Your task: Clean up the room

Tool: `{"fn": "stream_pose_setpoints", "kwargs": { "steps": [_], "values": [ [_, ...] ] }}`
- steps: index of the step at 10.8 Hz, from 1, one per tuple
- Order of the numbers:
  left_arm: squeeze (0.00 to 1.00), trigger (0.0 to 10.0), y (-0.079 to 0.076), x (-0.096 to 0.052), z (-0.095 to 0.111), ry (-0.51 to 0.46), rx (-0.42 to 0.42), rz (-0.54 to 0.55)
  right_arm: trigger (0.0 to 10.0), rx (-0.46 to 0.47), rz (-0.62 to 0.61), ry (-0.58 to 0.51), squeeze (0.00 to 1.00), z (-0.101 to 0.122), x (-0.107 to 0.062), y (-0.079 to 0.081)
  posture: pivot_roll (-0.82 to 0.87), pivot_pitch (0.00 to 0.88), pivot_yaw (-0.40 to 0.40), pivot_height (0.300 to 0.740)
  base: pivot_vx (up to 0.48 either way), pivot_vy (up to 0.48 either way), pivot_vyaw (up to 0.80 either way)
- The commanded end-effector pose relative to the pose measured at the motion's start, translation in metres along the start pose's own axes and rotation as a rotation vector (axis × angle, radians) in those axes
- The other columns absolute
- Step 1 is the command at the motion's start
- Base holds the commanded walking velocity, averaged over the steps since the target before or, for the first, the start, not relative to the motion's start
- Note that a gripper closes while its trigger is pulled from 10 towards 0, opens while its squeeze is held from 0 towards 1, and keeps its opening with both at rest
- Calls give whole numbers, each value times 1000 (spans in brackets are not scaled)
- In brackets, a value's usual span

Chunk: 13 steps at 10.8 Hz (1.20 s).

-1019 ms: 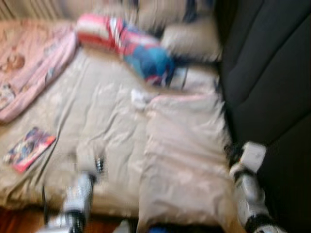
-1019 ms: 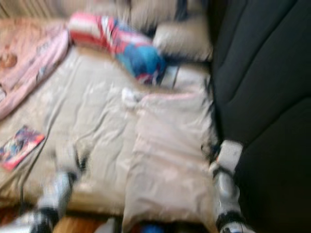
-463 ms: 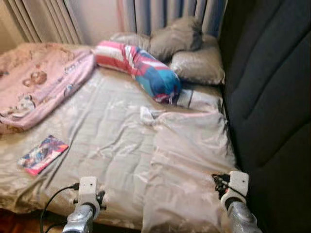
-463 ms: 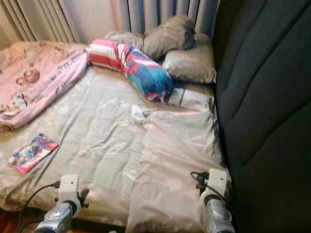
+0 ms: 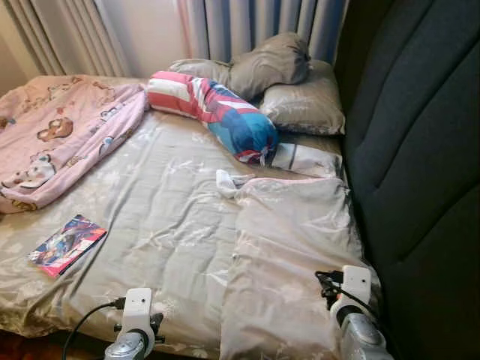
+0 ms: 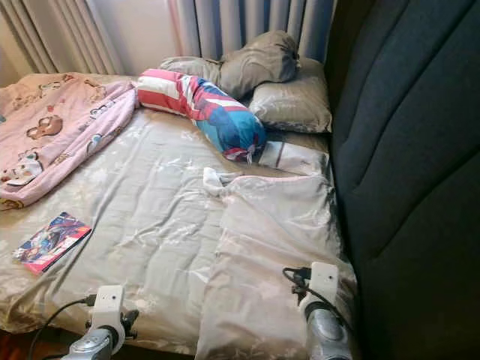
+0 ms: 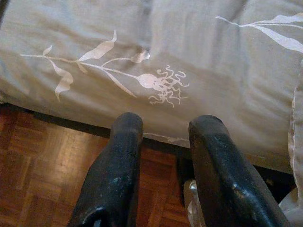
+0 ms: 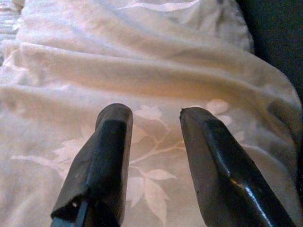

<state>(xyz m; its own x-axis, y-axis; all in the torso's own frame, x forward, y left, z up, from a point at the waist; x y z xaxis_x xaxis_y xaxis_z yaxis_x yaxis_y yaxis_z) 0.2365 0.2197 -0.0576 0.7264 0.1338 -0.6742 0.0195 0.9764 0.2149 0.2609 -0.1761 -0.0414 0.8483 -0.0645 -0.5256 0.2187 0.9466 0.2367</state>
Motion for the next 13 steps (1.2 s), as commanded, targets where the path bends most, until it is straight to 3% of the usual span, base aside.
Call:
{"fn": "stream_pose_setpoints", "kwargs": {
  "steps": [1,4,13],
  "values": [
    [0,10000,0,-2,-9,41,-8,5,10000,-23,1,27,0,-6,-2,0,64,50,13,740,0,304,0],
    [0,10000,0,-1,-8,39,-9,2,10000,-52,12,15,0,-6,-2,2,64,47,15,740,0,324,485],
    [0,10000,2,0,-4,32,-8,7,10000,-21,-10,14,0,-6,-2,0,67,50,32,740,0,323,0]
  ]
}}
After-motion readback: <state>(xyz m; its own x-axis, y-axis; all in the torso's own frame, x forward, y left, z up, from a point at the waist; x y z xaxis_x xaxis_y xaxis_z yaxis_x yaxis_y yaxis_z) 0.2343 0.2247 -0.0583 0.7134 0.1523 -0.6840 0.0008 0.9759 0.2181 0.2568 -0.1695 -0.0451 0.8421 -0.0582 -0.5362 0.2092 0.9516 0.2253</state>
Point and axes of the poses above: a point about 5 cm out from each wrist's last joint towards the gripper, its own x axis pointing out of the wrist towards the gripper, its own z axis along the axis of the wrist's last joint, y = z × x, the point moved 1 cm from there along x, pointing out of the wrist towards the gripper, and after that the axes turned 10 degrees about x, right-handed, at the moved point
